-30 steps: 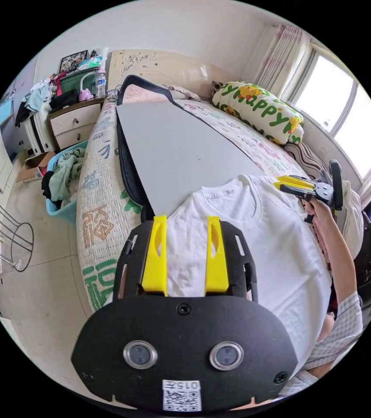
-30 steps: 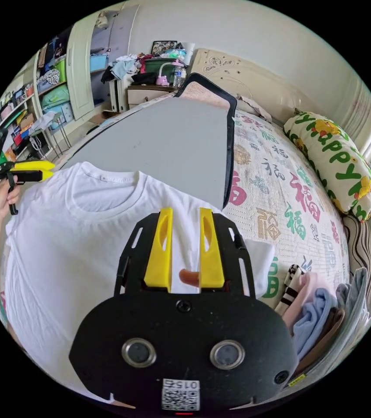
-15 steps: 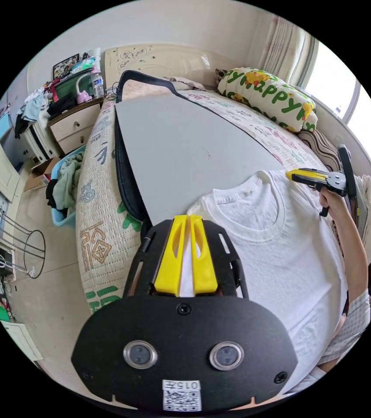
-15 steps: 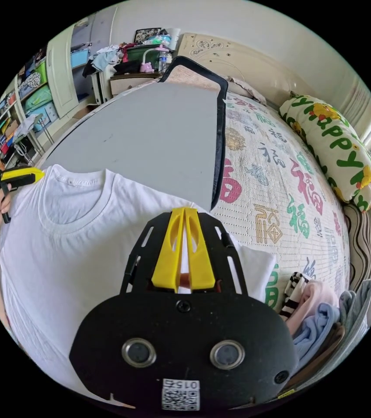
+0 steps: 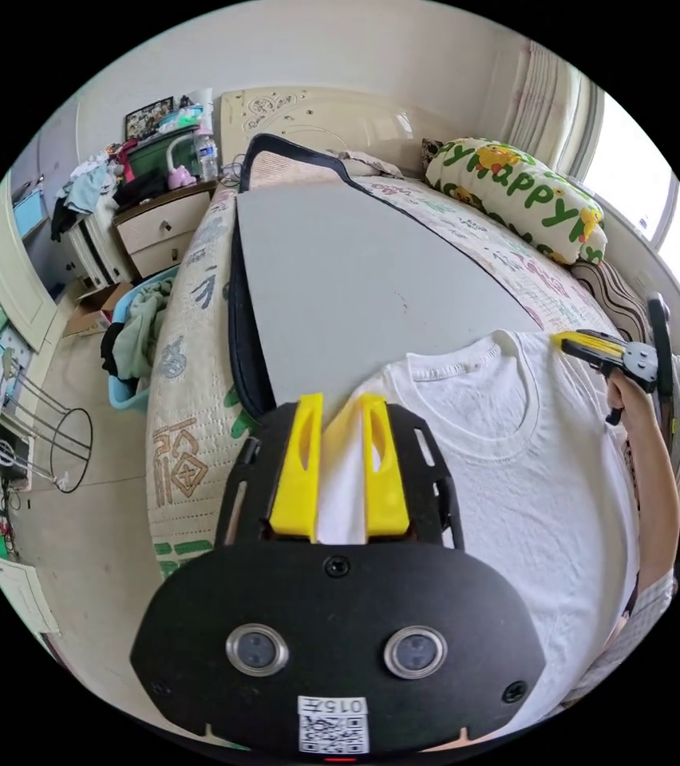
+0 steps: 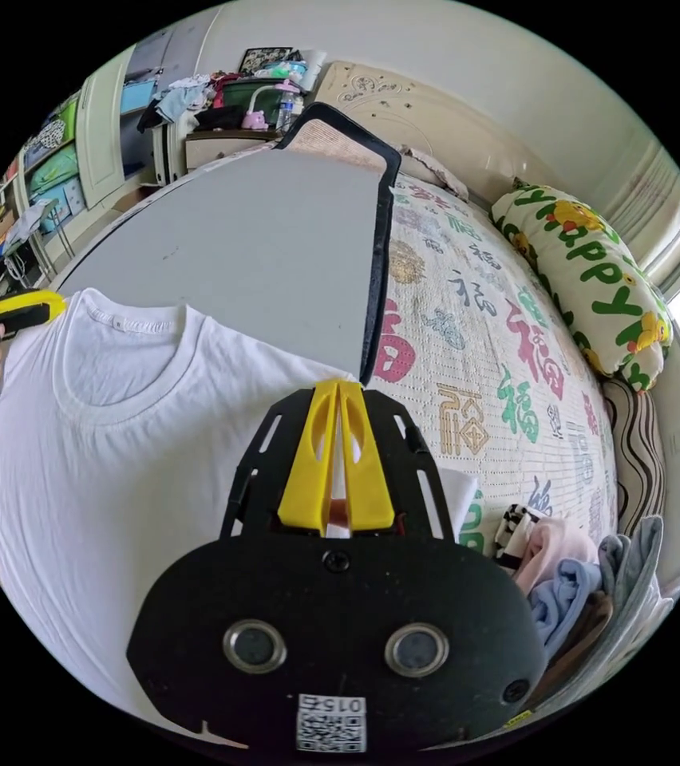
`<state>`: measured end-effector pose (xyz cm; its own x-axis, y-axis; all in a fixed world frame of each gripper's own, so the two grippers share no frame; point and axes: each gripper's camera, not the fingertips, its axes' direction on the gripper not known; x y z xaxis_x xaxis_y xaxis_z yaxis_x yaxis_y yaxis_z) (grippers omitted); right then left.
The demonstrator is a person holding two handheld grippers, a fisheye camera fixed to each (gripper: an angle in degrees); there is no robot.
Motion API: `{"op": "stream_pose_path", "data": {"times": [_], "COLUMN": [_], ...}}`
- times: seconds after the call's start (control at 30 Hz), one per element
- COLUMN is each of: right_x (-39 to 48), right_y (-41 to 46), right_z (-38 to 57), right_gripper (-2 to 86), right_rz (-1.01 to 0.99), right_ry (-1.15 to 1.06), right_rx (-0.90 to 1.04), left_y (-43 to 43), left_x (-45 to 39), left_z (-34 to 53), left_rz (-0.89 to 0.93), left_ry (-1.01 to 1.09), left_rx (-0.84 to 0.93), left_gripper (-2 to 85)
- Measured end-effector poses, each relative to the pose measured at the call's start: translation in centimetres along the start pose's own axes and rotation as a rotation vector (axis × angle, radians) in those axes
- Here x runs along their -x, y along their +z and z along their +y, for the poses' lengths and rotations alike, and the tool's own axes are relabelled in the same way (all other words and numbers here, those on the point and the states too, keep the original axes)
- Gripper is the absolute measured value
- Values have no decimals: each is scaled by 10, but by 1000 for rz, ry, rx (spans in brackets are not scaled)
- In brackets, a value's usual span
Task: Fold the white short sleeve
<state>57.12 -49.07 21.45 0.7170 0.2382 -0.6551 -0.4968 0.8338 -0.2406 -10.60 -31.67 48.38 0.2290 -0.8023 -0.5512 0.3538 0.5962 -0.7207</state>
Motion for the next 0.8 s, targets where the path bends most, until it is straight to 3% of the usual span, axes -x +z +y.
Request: {"op": "stream_pose_path", "data": {"times": [0.13, 0.33, 0.5, 0.67, 0.8], "right_x": [-69, -130, -157, -172, -174], "right_y": [-44, -70, -67, -77, -69], "right_z": [28, 96, 120, 133, 141], "right_gripper": [8, 97, 80, 70, 77], "right_rz": [-62, -180, -193, -409, -498], "right_ry": [127, 206, 241, 132, 77], "right_rx": [-32, -57, 44, 110, 168], "left_y": [-28, -13, 29, 83, 125], "left_x": [-17, -133, -245, -331, -385], "left_z": [12, -8, -25, -40, -45], "left_rz": [100, 356, 513, 534, 396], "left_ry": [55, 236, 292, 299, 371], "left_rx": [-154, -118, -70, 21, 136], "left_gripper": [85, 82, 82, 92, 98]}}
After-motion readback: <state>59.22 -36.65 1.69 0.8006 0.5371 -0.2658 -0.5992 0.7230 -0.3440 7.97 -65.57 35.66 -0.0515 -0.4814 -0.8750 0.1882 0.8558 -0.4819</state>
